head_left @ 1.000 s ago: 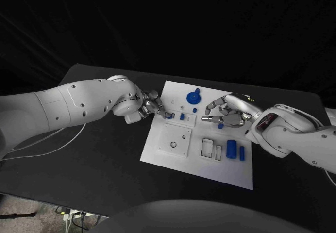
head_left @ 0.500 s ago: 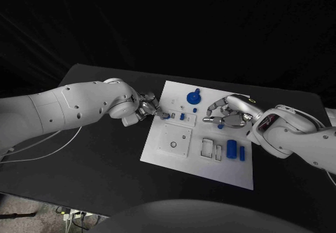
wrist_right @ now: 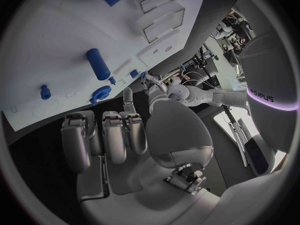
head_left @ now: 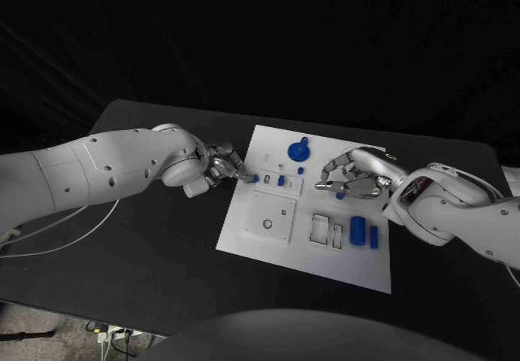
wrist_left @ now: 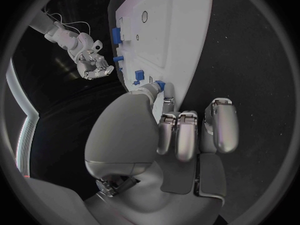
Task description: Assemble the parts on the task board
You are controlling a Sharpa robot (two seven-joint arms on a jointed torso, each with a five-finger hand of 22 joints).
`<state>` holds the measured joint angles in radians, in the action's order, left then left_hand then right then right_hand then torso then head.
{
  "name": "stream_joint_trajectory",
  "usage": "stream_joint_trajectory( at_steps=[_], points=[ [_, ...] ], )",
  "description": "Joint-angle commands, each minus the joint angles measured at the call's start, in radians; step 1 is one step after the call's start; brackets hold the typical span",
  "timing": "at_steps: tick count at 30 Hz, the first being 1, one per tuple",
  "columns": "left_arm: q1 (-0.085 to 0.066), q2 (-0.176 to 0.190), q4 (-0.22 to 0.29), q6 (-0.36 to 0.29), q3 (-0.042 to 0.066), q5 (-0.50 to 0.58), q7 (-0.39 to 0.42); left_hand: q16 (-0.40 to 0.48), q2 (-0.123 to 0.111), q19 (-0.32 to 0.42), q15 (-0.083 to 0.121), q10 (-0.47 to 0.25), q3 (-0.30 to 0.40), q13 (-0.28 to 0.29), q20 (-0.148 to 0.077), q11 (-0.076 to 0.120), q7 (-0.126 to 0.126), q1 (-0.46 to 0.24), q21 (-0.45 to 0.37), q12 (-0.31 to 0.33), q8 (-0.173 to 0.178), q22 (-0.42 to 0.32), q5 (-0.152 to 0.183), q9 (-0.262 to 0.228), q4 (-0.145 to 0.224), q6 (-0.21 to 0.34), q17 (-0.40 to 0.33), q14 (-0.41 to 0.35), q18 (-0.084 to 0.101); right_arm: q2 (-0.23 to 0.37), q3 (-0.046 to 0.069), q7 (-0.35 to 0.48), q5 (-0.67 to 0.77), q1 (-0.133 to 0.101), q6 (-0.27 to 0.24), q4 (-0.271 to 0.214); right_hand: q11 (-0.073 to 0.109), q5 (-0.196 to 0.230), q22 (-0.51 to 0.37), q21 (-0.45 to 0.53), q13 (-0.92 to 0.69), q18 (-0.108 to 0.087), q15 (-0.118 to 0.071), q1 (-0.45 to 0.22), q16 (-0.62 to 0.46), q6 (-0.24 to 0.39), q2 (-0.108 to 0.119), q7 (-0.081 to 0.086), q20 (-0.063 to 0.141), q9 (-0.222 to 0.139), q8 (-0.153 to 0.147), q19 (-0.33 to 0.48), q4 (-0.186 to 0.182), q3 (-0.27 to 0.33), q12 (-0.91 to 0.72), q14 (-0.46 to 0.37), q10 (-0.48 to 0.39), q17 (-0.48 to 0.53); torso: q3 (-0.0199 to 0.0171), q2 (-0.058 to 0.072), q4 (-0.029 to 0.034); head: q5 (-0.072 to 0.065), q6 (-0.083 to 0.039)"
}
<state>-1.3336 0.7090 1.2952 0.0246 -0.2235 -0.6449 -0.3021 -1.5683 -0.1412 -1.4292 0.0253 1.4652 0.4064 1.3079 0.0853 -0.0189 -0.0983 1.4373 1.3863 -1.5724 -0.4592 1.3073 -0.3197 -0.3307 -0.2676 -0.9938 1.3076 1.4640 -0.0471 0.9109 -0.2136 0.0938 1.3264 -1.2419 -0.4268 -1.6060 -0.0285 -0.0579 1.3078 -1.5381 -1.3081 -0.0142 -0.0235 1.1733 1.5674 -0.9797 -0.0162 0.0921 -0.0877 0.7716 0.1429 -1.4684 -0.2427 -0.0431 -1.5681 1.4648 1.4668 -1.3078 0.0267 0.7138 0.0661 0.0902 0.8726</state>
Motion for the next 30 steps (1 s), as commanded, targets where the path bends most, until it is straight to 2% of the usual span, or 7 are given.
stream_joint_trajectory(
  at_steps=[1, 3, 5, 6, 22, 26, 30],
  points=[
    [0.0, 0.012, 0.008, -0.024, -0.007, 0.023, 0.01, -0.003, -0.016, 0.001, 0.007, 0.106, 0.175, 0.263, -0.006, 0.005, 0.01, 0.001, 0.006, 0.002, -0.008, 0.198, -0.005, -0.008, 0.158, -0.002, 0.263, 0.107, -0.003, 0.001, -0.001, -0.013, -0.009, 0.001, 0.021, 0.0, 0.005, -0.004, 0.246, 0.007, -0.263, 0.002, -0.008, 0.011, 0.003, -0.003, -0.001, -0.002, 0.006, 0.001, 0.003, -0.071, 0.008, 0.001, -0.003, 0.106, 0.104, -0.263, -0.0012, -0.001, 0.0, 0.001, 0.0],
    [-0.006, 0.018, 0.014, -0.017, -0.007, 0.041, 0.02, -0.003, -0.027, 0.001, 0.008, 0.106, 0.182, 0.263, -0.007, 0.006, 0.011, -0.002, 0.008, 0.002, -0.011, 0.199, -0.021, -0.009, 0.162, -0.008, 0.263, 0.107, -0.003, 0.002, -0.001, -0.015, -0.014, 0.002, 0.024, 0.0, 0.005, -0.004, 0.246, 0.009, -0.263, 0.001, -0.008, 0.012, 0.003, -0.004, -0.002, -0.002, 0.006, 0.002, 0.004, -0.07, 0.009, 0.001, -0.003, 0.106, 0.104, -0.263, -0.0009, -0.001, 0.0, 0.0, 0.0],
    [-0.014, 0.024, 0.02, -0.007, -0.007, 0.065, 0.028, -0.003, -0.043, 0.0, 0.009, 0.106, 0.173, 0.263, -0.008, 0.007, 0.012, -0.017, 0.011, 0.002, -0.014, 0.199, -0.125, -0.009, 0.164, -0.017, 0.263, 0.107, -0.002, 0.003, -0.001, -0.018, -0.019, 0.002, 0.027, 0.0, 0.005, -0.004, 0.245, 0.011, -0.263, 0.001, -0.008, 0.014, 0.003, -0.004, -0.003, -0.002, 0.006, 0.003, 0.004, -0.069, 0.01, 0.001, -0.003, 0.106, 0.104, -0.263, 0.0002, 0.0, 0.0, -0.001, 0.0],
    [-0.017, 0.026, 0.022, -0.001, -0.007, 0.075, 0.03, -0.003, -0.044, -0.001, 0.009, 0.106, 0.164, 0.263, -0.008, 0.008, 0.012, -0.02, 0.014, 0.002, -0.013, 0.2, -0.147, -0.009, 0.166, -0.018, 0.263, 0.107, -0.001, 0.003, -0.001, -0.019, -0.02, 0.002, 0.028, 0.0, 0.005, -0.004, 0.245, 0.011, -0.263, 0.001, -0.008, 0.014, 0.003, -0.004, -0.003, -0.002, 0.006, 0.003, 0.004, -0.069, 0.01, 0.001, -0.003, 0.106, 0.104, -0.263, 0.0002, 0.0, 0.0002, -0.002, 0.0],
    [-0.036, 0.037, 0.03, 0.03, -0.007, 0.136, 0.012, -0.003, -0.035, -0.007, 0.01, 0.106, 0.135, 0.263, -0.009, 0.009, 0.013, -0.022, 0.023, 0.002, -0.011, 0.203, -0.199, -0.008, 0.174, -0.02, 0.263, 0.107, 0.001, 0.013, -0.002, -0.041, -0.05, 0.004, 0.049, -0.001, 0.008, -0.006, 0.241, 0.021, -0.263, -0.002, -0.011, 0.048, 0.003, -0.006, -0.007, -0.005, 0.009, 0.014, 0.006, -0.061, 0.033, 0.001, -0.003, 0.106, 0.104, -0.263, 0.0011, 0.001, 0.0001, -0.01, 0.0],
    [-0.04, 0.047, 0.039, 0.024, -0.007, 0.134, 0.012, -0.003, -0.025, -0.01, 0.009, 0.106, 0.113, 0.263, -0.008, 0.007, 0.013, -0.03, 0.028, 0.002, -0.01, 0.204, -0.18, -0.009, 0.164, -0.013, 0.263, 0.107, 0.002, 0.007, -0.002, -0.041, -0.048, 0.004, 0.043, 0.001, 0.012, -0.032, 0.241, 0.021, -0.263, -0.002, -0.014, 0.089, 0.003, -0.007, -0.008, -0.009, 0.012, 0.021, 0.007, -0.062, 0.06, -0.007, -0.003, 0.106, 0.104, -0.263, 0.0016, 0.001, 0.0005, -0.01, 0.0],
    [-0.052, 0.065, 0.06, 0.004, -0.007, 0.07, 0.056, -0.003, -0.007, -0.028, 0.01, 0.106, 0.038, 0.263, -0.006, 0.009, 0.016, -0.017, 0.048, 0.002, -0.04, 0.211, -0.033, -0.03, 0.151, 0.011, 0.263, 0.107, 0.007, -0.003, -0.002, -0.031, -0.04, 0.002, 0.022, 0.0, 0.016, -0.091, 0.244, 0.016, -0.263, 0.0, -0.019, 0.126, 0.003, -0.009, -0.012, -0.014, 0.016, 0.025, 0.006, -0.067, 0.084, -0.017, -0.003, 0.106, 0.104, -0.263, 0.002, 0.001, 0.0023, -0.009, 0.0]
  ],
)
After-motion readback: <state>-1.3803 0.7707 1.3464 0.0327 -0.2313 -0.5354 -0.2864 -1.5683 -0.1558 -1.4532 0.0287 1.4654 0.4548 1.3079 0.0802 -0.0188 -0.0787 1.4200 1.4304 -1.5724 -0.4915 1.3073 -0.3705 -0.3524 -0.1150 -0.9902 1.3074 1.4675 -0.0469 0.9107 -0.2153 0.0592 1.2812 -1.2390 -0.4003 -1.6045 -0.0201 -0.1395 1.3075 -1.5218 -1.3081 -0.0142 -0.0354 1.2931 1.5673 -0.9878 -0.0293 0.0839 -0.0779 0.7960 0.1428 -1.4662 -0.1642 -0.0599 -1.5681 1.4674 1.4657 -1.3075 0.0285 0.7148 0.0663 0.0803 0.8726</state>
